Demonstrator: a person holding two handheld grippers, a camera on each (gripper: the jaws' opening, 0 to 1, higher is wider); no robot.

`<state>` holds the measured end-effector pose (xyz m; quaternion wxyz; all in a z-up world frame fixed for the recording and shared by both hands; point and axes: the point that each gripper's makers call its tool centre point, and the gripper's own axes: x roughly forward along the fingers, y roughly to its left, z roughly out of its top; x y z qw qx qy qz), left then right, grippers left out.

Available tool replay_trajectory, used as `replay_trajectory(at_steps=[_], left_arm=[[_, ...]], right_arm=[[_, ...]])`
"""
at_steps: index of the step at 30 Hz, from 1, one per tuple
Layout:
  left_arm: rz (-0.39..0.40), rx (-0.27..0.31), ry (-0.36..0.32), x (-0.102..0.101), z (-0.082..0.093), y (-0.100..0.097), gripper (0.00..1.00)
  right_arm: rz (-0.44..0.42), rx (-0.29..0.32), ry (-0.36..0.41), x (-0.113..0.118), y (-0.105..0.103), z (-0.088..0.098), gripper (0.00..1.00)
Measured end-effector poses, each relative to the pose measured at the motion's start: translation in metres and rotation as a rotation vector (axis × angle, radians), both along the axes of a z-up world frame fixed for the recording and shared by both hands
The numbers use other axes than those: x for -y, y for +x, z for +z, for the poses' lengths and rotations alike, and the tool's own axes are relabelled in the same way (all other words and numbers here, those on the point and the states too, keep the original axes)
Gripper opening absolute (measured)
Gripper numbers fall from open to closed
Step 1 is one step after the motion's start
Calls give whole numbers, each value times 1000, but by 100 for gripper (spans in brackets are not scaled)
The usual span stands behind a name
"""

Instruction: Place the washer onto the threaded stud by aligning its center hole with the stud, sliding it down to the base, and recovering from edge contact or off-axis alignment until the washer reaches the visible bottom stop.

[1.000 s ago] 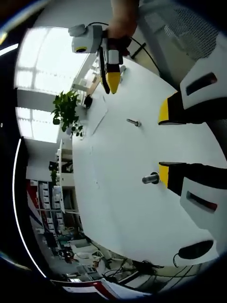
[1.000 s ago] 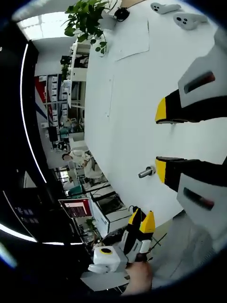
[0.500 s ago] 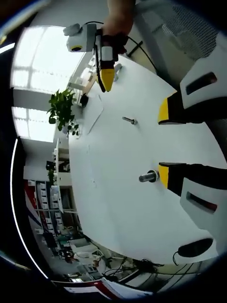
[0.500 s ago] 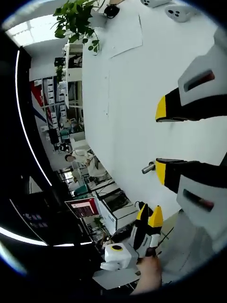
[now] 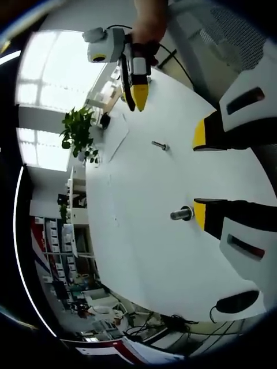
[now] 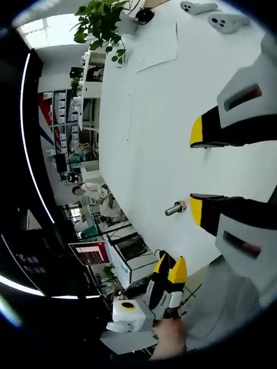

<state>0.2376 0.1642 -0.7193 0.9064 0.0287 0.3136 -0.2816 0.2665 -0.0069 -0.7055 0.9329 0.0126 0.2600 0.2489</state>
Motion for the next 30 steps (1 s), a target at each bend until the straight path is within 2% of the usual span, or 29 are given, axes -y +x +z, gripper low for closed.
replay_trajectory(at_steps=[8, 21, 30], left_arm=[[24, -5, -20, -4, 2, 1, 32], [-34, -13, -15, 8, 2, -6, 32], [-26, -18, -12, 6, 2, -6, 31]], right_arm=[[-1, -23, -21, 2, -1, -9, 34], [20, -55, -86, 4, -5, -24, 34], [31, -54, -110, 5, -5, -26, 34]])
